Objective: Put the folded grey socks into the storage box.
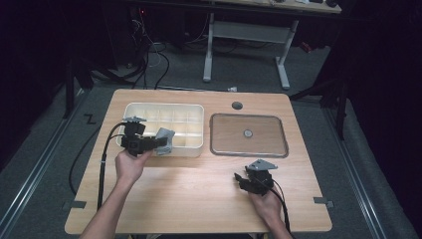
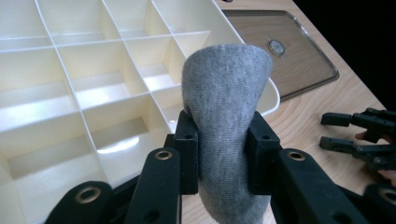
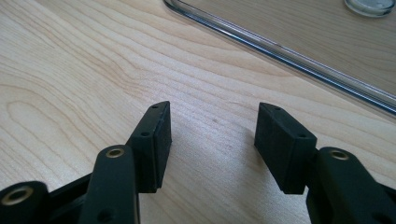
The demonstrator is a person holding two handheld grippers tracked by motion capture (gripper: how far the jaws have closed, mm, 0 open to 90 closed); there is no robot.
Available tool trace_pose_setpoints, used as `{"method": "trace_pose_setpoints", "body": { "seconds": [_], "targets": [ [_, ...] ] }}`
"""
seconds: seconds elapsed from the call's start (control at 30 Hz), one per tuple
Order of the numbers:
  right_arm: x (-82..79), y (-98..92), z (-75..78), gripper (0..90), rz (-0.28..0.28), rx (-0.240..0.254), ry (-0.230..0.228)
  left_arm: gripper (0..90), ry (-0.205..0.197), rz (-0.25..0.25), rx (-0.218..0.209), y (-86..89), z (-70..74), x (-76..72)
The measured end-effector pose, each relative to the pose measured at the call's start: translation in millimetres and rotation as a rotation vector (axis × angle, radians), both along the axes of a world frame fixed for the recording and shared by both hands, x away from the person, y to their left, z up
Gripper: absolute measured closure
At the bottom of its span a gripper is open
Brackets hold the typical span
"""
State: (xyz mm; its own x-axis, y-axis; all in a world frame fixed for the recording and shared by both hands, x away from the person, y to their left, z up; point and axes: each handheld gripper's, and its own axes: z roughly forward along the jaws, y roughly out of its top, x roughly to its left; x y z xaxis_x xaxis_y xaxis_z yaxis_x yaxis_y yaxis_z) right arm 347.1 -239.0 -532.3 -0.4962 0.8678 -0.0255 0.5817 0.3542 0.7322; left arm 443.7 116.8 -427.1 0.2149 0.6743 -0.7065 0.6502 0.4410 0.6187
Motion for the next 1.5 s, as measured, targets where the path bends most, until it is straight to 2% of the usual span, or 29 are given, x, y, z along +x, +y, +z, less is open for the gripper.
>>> {"method": "trace_pose_setpoints", "body": {
  "seconds": [0.1, 0.17, 0.23, 0.33, 0.37, 0.43, 0.57, 0.73, 1.0, 1.3, 1.5],
  "targets": [
    [-0.1, 0.0, 0.0, 46.5, 0.0, 0.0, 0.0, 71.5, 0.0, 0.001, 0.011, -1.4, 2.1, 7.1],
    [-0.2, 0.0, 0.0, 46.5, -0.002, 0.0, 0.0, 71.5, 0.013, 0.006, -0.009, -0.8, 2.4, 13.1],
    [-0.2, 0.0, 0.0, 46.4, -0.001, 0.0, 0.0, 71.5, 0.014, 0.009, 0.019, -1.5, 0.8, 18.7],
    [-0.3, 0.0, 0.0, 46.4, -0.001, 0.0, 0.0, 71.5, 0.021, 0.007, 0.028, -3.6, -0.3, 27.1],
    [-0.3, 0.0, 0.0, 46.4, -0.002, 0.0, 0.001, 71.5, 0.032, 0.011, 0.012, -3.4, -0.9, 30.0],
    [-0.4, 0.1, 0.0, 46.4, -0.002, 0.001, 0.002, 71.5, 0.03, 0.014, 0.041, -4.3, -3.8, 34.5],
    [-0.7, 0.1, 0.1, 46.4, -0.002, 0.001, 0.003, 71.5, 0.042, 0.016, 0.052, -4.3, -10.2, 43.5],
    [-1.0, 0.2, 0.1, 46.4, -0.002, 0.002, 0.002, 71.5, 0.072, 0.025, 0.059, -3.2, -18.9, 49.8],
    [-1.2, 0.3, 0.0, 46.4, -0.001, 0.002, 0.002, 71.5, 0.113, 0.029, 0.047, -1.0, -28.6, 56.2],
    [-1.5, 0.3, 0.0, 46.4, 0.001, 0.001, 0.001, 71.6, 0.157, 0.032, 0.074, -0.1, -39.3, 62.5],
    [-1.6, 0.3, 0.0, 46.3, 0.003, 0.001, 0.001, 71.6, 0.167, 0.024, 0.085, -0.6, -41.0, 63.3]
  ]
}}
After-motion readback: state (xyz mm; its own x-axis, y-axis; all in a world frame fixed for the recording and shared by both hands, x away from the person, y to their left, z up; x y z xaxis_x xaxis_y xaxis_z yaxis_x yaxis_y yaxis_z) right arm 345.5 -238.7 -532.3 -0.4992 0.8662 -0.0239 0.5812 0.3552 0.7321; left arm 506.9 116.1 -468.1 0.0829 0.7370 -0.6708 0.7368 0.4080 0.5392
